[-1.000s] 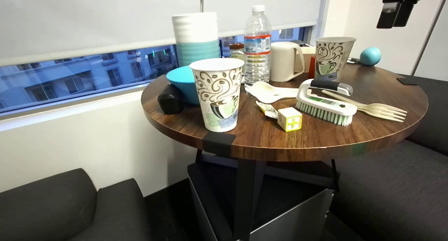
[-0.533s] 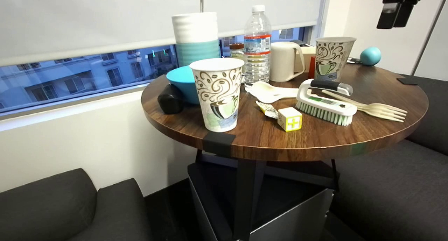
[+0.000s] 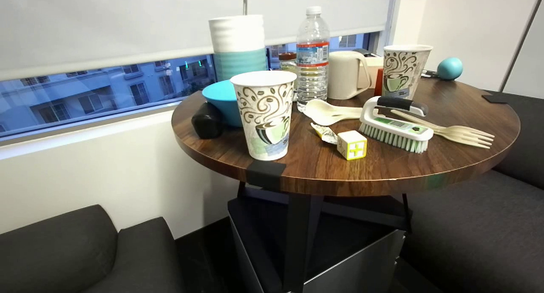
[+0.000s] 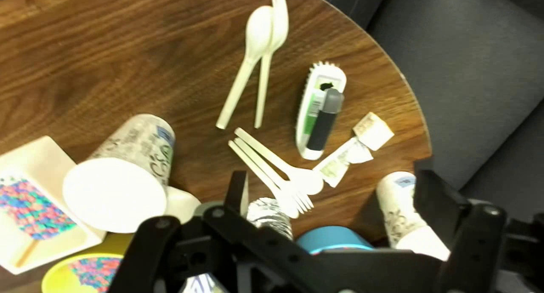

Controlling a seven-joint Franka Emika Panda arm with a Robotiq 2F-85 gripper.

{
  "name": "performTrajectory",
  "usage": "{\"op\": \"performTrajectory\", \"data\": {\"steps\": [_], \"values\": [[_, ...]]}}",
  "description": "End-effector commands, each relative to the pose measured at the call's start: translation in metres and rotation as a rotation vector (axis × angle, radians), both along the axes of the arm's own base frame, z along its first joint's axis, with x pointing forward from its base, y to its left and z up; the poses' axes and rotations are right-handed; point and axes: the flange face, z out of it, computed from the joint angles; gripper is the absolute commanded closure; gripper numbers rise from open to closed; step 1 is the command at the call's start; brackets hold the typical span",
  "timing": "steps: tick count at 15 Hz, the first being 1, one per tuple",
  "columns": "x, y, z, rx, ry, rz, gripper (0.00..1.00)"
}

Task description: Stack up the cups on the table then put them upside down

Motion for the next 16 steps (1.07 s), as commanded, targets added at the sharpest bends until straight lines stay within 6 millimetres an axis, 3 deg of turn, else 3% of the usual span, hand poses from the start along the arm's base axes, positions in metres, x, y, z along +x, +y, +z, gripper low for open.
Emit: {"op": "performTrajectory", "data": {"steps": [1, 3, 12, 16], "values": [[-0.009, 0.015, 0.008, -0.003, -0.020, 0.028, 0.00], [-0.019, 0.026, 0.012, -0.012, -0.038, 0.049, 0.00], [-0.017, 0.024, 0.012, -0.008, -0.033, 0.045, 0.00], [0.016, 0.075, 0.012, -0.049, -0.066, 0.074, 0.00]]}}
